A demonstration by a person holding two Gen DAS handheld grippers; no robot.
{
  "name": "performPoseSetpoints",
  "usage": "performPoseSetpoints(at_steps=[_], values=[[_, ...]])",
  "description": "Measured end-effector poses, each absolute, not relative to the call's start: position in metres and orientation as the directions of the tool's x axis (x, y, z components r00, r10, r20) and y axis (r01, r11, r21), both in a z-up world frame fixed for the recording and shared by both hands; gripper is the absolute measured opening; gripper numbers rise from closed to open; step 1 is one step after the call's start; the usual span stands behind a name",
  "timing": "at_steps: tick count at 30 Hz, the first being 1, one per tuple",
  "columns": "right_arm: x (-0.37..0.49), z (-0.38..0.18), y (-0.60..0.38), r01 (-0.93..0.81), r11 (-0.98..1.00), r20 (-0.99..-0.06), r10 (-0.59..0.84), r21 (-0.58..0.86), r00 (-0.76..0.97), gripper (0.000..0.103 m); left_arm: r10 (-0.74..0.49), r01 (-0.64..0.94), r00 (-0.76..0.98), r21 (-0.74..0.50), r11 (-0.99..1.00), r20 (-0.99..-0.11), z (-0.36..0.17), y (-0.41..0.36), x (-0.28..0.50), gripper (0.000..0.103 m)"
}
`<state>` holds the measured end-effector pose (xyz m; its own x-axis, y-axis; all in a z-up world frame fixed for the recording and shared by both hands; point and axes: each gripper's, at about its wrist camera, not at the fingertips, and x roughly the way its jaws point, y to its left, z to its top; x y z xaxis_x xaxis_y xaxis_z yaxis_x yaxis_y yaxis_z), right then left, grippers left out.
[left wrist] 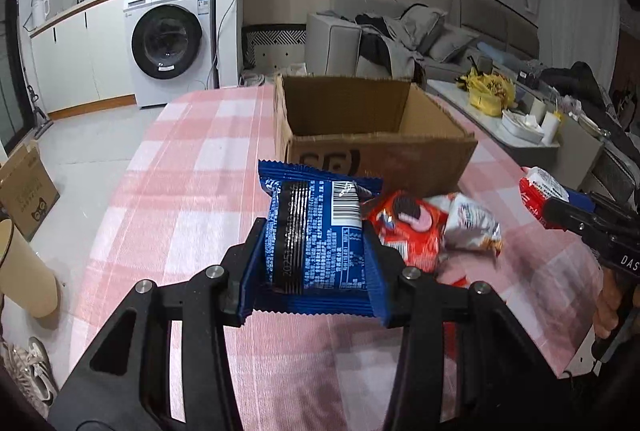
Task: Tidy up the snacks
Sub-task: 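Lift both held packets into the cardboard box and open both grippers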
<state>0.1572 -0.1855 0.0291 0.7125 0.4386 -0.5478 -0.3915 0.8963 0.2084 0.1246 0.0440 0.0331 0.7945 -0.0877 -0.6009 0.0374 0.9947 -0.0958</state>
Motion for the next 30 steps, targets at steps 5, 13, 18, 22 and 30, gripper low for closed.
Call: performPoseSetpoints(at_steps=[5,13,18,22,30], values=[[0.173,0.035,-0.182,-0.396,0.893,-0.537,0.446,0.214,0.716,0.049,-0.086,0.040,0.814,-0.091,0.995,-0.574,0.046,0.044,0.132,0.042],[0.191,0.044,-0.179,-0.396,0.892,-0.523,0.450,0.218,0.724,0.049,-0.090,0.050,0.830,-0.087,0.995,-0.551,0.063,0.044,0.149,0.042],[0.207,0.050,-0.178,-0.395,0.891,-0.517,0.452,0.224,0.727,0.049,-0.096,0.061,0.837,-0.082,0.995,-0.539,0.072,0.040,0.161,0.042],[0.221,0.056,-0.172,-0.403,0.888,-0.514,0.457,0.221,0.726,0.049,-0.099,0.070,0.841,-0.075,0.995,-0.533,0.079,0.035,0.175,0.042],[0.244,0.060,-0.165,-0.407,0.883,-0.518,0.468,0.234,0.716,0.049,-0.107,0.085,0.836,-0.066,0.994,-0.538,0.085,0.027,0.204,0.042]])
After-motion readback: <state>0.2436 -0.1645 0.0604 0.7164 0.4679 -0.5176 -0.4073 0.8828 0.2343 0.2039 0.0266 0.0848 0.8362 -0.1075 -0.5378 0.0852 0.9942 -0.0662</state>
